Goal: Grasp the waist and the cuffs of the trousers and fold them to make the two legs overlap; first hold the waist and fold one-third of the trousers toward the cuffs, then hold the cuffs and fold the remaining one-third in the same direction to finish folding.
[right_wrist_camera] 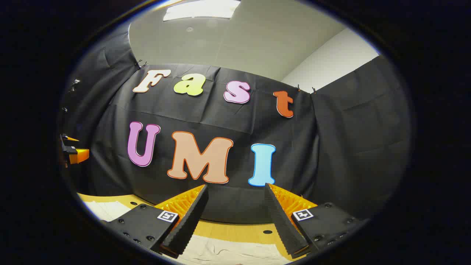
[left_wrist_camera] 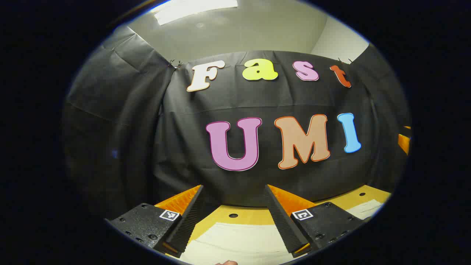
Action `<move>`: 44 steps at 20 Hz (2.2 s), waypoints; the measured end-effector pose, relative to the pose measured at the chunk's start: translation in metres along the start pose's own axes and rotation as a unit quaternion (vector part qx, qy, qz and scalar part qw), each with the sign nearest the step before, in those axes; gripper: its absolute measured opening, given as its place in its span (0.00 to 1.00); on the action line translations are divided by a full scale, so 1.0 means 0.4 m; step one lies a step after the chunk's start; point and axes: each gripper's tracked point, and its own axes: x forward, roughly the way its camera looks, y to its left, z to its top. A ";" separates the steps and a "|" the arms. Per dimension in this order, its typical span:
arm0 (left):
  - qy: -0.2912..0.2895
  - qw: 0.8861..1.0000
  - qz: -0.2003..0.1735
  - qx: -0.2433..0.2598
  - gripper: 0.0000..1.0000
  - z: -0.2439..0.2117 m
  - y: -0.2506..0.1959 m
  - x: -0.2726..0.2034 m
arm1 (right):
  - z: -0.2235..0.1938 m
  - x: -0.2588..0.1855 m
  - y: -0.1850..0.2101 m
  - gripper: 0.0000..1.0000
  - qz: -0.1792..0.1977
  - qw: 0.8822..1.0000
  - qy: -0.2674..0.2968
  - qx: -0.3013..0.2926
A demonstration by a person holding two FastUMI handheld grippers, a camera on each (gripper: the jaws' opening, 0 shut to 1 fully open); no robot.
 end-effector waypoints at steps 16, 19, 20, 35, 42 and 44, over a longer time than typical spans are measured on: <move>-0.002 1.000 -0.008 0.007 0.95 -0.002 -0.036 0.022 | -0.012 0.024 -0.003 0.97 -0.004 1.000 0.004 -0.003; -0.002 1.000 -0.006 0.017 0.95 -0.007 -0.039 0.016 | -0.034 0.018 0.004 0.97 -0.001 1.000 0.014 0.002; -0.002 1.000 -0.007 0.017 0.94 -0.010 -0.039 0.012 | -0.038 0.016 0.006 0.97 0.001 1.000 0.015 0.002; 0.020 1.000 -0.012 0.011 0.96 -0.041 -0.066 0.001 | -0.132 -0.027 -0.092 0.97 0.009 0.994 0.041 -0.102; 0.026 0.999 -0.016 0.012 0.96 -0.044 -0.095 -0.001 | -0.226 -0.085 -0.178 0.97 0.034 0.976 0.075 -0.200; 0.027 0.999 -0.018 0.013 0.96 -0.046 -0.104 -0.006 | -0.257 -0.108 -0.199 0.97 0.045 0.969 0.086 -0.226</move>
